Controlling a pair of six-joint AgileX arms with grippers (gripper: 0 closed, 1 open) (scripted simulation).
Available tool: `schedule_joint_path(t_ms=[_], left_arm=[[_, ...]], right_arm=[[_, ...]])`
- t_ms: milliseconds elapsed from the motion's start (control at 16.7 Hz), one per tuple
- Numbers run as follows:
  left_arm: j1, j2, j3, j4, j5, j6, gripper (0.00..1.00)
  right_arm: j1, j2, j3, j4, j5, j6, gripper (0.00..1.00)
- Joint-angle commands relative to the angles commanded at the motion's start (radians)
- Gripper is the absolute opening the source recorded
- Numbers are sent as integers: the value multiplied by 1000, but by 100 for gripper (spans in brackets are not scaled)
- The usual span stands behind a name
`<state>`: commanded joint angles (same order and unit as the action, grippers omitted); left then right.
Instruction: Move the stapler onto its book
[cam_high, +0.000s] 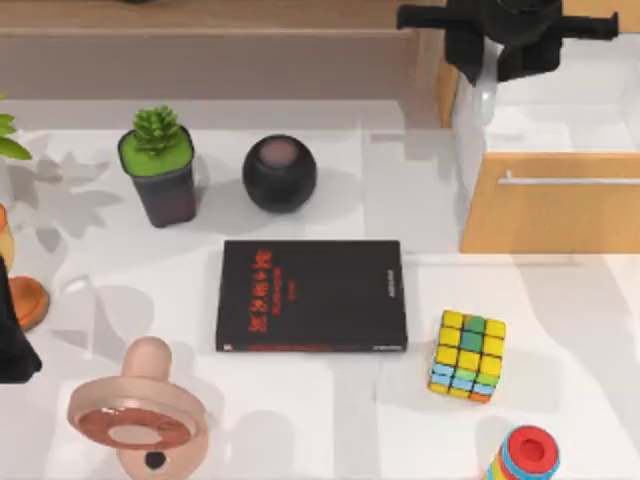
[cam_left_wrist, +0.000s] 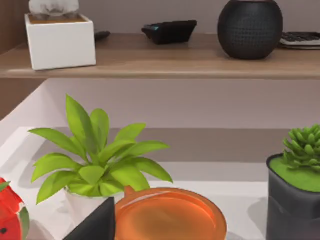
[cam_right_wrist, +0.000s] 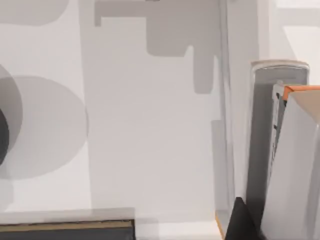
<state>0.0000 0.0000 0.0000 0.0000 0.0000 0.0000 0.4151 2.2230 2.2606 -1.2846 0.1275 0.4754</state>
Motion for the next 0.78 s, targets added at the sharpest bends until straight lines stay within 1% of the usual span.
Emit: schedule_joint_path(t_ms=[480, 780], left_arm=[[0, 0, 0, 0, 0, 0, 100], [0, 0, 0, 0, 0, 0, 100]], right_arm=[[261, 123, 25, -30, -17, 235, 0], [357, 206, 8, -50, -32, 321, 0]])
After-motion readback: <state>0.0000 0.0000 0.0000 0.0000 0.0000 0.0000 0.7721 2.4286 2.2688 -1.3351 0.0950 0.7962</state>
